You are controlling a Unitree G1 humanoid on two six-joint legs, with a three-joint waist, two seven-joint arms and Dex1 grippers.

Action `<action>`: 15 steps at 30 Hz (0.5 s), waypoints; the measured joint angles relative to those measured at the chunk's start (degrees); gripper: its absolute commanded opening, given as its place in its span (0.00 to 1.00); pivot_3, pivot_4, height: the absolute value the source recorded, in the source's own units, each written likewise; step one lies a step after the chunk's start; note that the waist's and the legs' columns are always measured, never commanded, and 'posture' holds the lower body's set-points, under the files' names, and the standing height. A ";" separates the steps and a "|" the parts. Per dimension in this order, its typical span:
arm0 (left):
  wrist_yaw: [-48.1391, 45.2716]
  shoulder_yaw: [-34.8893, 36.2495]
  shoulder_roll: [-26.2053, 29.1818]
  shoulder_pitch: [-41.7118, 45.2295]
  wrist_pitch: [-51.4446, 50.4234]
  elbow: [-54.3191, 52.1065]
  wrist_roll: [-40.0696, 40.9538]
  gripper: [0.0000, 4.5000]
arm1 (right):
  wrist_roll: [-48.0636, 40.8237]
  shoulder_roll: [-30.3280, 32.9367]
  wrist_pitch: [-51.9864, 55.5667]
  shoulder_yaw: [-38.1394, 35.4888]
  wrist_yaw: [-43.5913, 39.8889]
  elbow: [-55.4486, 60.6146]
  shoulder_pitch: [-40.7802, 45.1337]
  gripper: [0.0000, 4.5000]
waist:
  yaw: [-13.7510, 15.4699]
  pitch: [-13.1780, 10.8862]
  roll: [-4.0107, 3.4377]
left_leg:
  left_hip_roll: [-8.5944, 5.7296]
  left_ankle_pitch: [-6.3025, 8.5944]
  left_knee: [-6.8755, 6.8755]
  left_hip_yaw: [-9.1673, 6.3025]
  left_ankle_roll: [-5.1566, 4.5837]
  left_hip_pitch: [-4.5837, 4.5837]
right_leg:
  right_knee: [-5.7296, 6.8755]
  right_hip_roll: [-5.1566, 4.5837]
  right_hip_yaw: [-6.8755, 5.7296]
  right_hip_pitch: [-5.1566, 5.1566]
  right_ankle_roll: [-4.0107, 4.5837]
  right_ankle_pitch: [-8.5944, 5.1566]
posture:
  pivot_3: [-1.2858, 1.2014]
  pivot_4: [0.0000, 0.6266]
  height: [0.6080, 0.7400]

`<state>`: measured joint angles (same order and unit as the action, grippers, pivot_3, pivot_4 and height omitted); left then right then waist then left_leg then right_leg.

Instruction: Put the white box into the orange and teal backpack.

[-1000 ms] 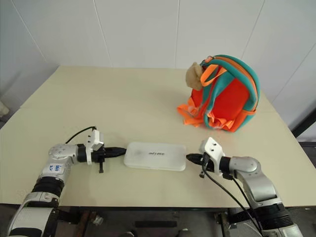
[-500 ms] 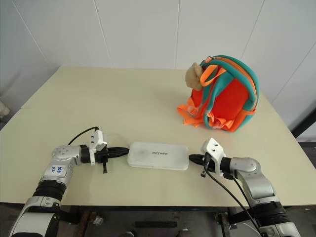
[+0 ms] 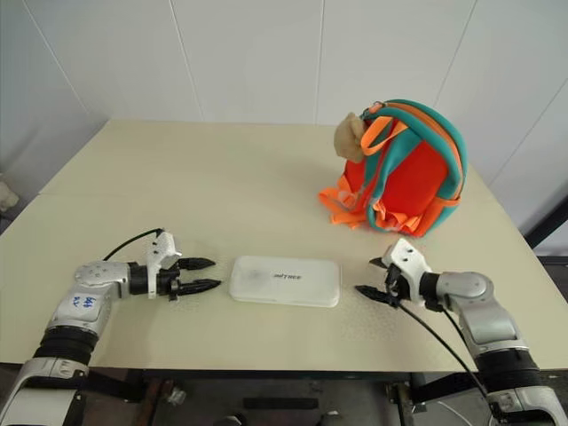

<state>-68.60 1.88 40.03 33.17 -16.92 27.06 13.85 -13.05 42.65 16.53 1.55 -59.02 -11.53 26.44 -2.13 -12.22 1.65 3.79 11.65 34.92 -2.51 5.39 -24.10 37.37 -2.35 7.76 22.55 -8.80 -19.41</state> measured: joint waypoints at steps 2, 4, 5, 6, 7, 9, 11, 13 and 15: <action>-3.48 -0.02 2.13 0.76 -8.25 -0.61 2.56 0.99 | -1.67 1.87 3.98 0.06 -2.72 1.70 0.68 1.00 | -0.19 -0.01 -0.01 | 0.00 0.00 -0.03 0.00 0.00 0.00 | -0.01 0.00 0.00 0.00 0.00 -0.01 | 0.52 0.24 1.00; -5.64 -0.03 2.57 2.79 -14.59 0.75 4.45 0.99 | -3.06 2.98 8.17 0.49 -5.28 3.36 1.53 1.00 | -0.34 -0.01 -0.02 | 0.00 0.00 -0.03 -0.01 -0.01 0.00 | 0.00 0.01 0.00 0.00 0.01 -0.02 | 0.52 0.24 1.00; -6.02 -0.11 2.49 4.40 -17.76 1.96 5.12 0.99 | -3.92 3.42 10.41 1.03 -6.72 4.63 1.92 1.00 | -0.38 -0.01 -0.01 | 0.00 0.00 -0.02 -0.02 -0.01 -0.01 | 0.01 0.01 0.00 0.02 0.01 -0.02 | 0.52 0.24 1.00; -6.03 -0.14 2.47 6.18 -21.22 3.52 5.57 0.99 | -4.65 3.76 12.75 1.93 -8.02 6.03 2.42 1.00 | -0.37 -0.01 -0.01 | 0.00 0.01 0.02 -0.04 -0.01 -0.01 | 0.02 0.03 -0.01 0.01 0.01 -0.02 | 0.52 0.24 1.00; -6.04 -0.14 2.46 7.62 -24.04 4.61 6.11 0.99 | -5.36 3.81 14.63 2.61 -8.91 7.39 2.74 1.00 | -0.44 -0.01 -0.01 | 0.00 0.01 0.01 -0.05 -0.01 -0.01 | 0.01 0.03 -0.01 0.01 0.01 -0.02 | 0.52 0.24 1.00; -6.53 -0.50 2.36 10.01 -30.14 5.83 7.13 0.99 | -6.73 3.81 18.38 3.82 -10.11 9.62 3.35 1.00 | -0.68 -0.01 -0.01 | -0.01 0.02 0.01 -0.05 -0.01 -0.04 | -0.02 0.02 -0.01 0.00 0.00 -0.02 | 0.52 0.24 1.00; -9.76 -2.75 2.76 10.88 -37.44 5.90 8.95 0.99 | -7.26 3.65 21.01 4.57 -10.15 10.63 4.24 1.00 | -0.99 -0.01 -0.02 | -0.01 0.05 -0.02 -0.05 -0.02 -0.05 | -0.04 0.01 -0.01 0.00 -0.01 -0.06 | 0.52 0.24 1.00; -9.37 -3.02 1.22 10.98 -41.42 6.28 9.49 0.99 | -7.58 2.98 22.49 4.89 -10.05 11.17 5.15 1.00 | -1.02 -0.01 -0.02 | 0.00 0.06 -0.05 -0.06 -0.01 -0.04 | -0.02 0.02 -0.01 0.03 0.00 -0.11 | 0.52 0.24 1.00; -8.10 -2.80 -0.90 11.14 -44.61 6.38 10.74 0.99 | -7.72 2.03 23.39 5.65 -9.99 11.43 5.95 1.00 | -1.03 -0.01 -0.01 | 0.00 0.07 -0.05 -0.08 -0.01 -0.04 | -0.01 0.02 -0.02 0.04 0.00 -0.12 | 0.52 0.24 1.00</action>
<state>-76.69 -0.92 39.13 44.31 -61.53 33.44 24.60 -20.78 44.68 39.91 7.20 -69.01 -0.10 32.39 -3.16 -12.24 1.64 3.79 11.71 34.87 -2.59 5.38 -24.14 37.37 -2.33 7.73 22.59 -8.80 -19.53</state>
